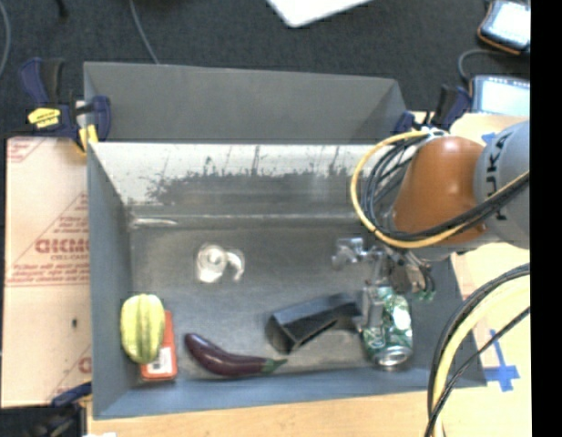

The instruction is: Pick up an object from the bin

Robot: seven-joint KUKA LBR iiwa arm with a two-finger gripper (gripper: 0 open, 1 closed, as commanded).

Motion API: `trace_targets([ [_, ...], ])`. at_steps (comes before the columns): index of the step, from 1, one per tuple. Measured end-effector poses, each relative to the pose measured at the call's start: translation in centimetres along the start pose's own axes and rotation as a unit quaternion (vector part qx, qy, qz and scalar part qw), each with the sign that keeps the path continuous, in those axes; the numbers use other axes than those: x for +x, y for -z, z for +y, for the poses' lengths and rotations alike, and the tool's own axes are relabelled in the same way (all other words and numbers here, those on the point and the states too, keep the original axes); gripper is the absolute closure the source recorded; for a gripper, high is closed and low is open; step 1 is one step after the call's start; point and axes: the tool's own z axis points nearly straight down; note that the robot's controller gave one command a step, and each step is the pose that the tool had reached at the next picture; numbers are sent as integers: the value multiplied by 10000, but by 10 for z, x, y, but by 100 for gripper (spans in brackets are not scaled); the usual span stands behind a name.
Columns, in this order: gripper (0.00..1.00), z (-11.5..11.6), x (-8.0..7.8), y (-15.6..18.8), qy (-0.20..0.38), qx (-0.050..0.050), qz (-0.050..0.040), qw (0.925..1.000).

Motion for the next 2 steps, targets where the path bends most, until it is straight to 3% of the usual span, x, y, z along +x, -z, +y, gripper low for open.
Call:
trace_targets([
  [1,100,19,1,-44,-1025,3,48,9947],
  [2,100,19,1,-44,-1020,4,48,9948],
])
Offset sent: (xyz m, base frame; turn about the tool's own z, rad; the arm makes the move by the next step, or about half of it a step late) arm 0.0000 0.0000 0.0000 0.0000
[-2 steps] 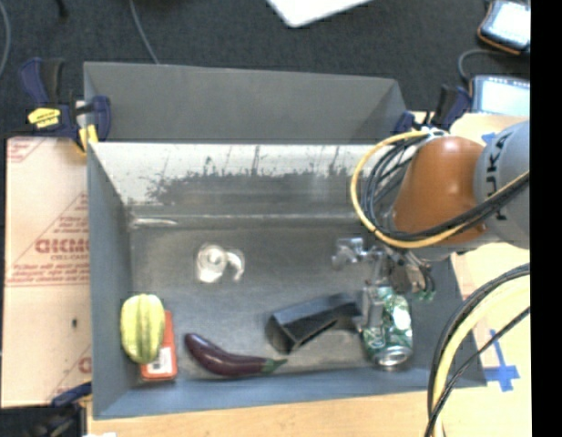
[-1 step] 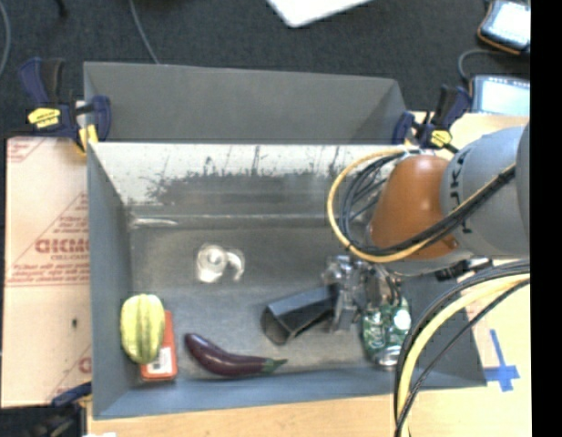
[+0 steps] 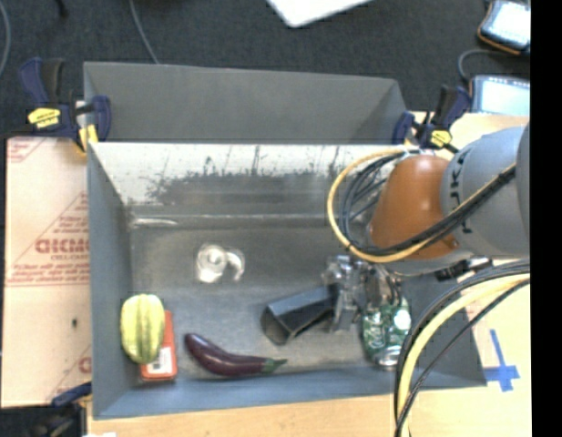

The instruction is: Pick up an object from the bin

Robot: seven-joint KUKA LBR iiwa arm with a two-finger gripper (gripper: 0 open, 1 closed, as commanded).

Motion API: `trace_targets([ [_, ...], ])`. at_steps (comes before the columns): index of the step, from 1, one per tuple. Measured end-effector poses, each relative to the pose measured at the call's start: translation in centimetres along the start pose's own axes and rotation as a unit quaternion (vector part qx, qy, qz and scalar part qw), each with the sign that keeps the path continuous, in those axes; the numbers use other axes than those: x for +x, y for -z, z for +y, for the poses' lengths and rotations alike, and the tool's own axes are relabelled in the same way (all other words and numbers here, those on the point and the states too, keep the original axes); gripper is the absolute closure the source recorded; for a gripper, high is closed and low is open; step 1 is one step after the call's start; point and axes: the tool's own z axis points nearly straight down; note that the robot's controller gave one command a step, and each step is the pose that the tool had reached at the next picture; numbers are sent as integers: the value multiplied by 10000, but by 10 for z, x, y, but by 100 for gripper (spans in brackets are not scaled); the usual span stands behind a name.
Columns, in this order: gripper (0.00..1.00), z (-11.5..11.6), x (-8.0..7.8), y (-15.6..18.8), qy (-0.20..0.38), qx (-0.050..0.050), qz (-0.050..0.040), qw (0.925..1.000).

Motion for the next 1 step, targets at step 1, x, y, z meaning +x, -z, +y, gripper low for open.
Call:
trace_targets([
  [1,100,-1,7,193,-202,4,7,9998],
])
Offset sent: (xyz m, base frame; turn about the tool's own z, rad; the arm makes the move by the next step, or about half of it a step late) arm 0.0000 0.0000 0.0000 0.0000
